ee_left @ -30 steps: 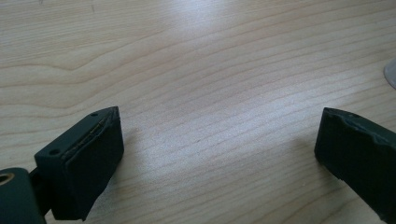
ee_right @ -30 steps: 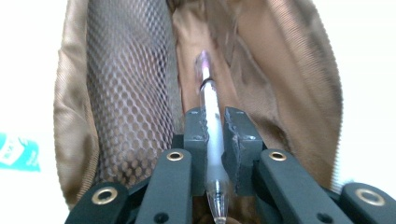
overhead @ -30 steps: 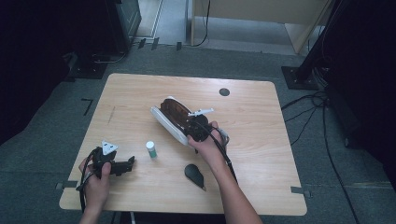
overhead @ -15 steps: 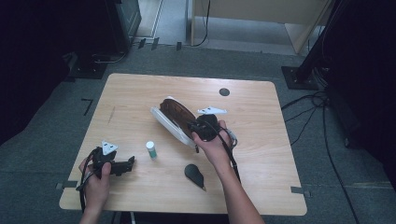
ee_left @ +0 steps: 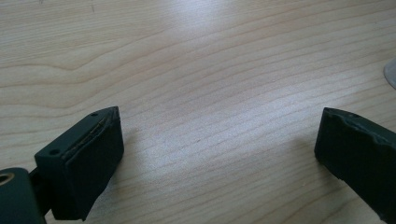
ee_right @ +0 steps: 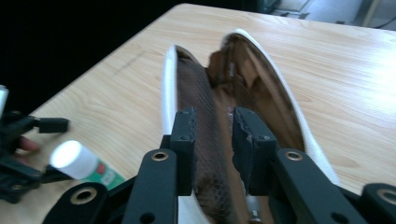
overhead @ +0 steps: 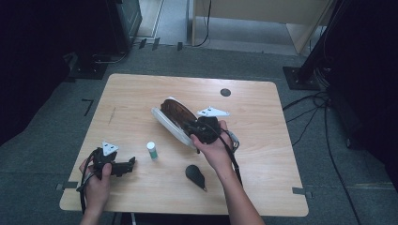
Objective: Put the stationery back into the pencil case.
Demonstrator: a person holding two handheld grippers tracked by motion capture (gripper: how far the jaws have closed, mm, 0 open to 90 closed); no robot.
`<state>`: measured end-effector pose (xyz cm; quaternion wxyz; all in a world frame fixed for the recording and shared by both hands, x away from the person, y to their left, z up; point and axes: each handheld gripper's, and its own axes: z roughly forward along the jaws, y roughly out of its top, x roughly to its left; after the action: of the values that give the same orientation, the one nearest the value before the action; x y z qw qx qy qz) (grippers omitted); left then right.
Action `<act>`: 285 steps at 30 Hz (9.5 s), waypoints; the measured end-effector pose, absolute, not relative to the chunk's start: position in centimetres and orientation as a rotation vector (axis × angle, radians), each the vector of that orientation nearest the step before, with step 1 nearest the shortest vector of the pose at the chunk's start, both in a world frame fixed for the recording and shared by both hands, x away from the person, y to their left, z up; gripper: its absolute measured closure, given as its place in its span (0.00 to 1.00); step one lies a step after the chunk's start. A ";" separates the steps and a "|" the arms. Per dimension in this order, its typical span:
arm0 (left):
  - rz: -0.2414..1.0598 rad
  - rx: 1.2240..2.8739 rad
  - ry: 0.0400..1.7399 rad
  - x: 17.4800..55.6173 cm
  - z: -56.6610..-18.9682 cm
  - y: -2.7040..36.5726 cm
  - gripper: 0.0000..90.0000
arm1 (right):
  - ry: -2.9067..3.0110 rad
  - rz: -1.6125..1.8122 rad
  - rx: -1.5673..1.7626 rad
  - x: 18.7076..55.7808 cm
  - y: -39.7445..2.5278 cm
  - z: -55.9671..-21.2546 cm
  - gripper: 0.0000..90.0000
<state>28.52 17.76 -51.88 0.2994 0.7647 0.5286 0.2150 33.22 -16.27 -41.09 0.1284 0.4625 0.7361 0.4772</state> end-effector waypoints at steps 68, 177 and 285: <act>0.571 2.028 1.404 28.5 -51.9 17.8 0.02 | 2.387 1.354 1.053 30.0 -5.8 -46.3 0.73; 0.571 2.028 1.405 28.5 -51.9 17.7 0.02 | 2.236 1.107 1.217 35.4 -15.9 -44.3 0.73; 0.570 2.030 1.402 28.5 -51.9 17.8 0.02 | 2.169 1.383 1.195 24.6 -19.2 -46.6 0.60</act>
<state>28.51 17.75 -51.88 0.2999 0.7648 0.5282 0.2148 24.62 -19.19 -46.60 0.1522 0.4164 0.7557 0.4820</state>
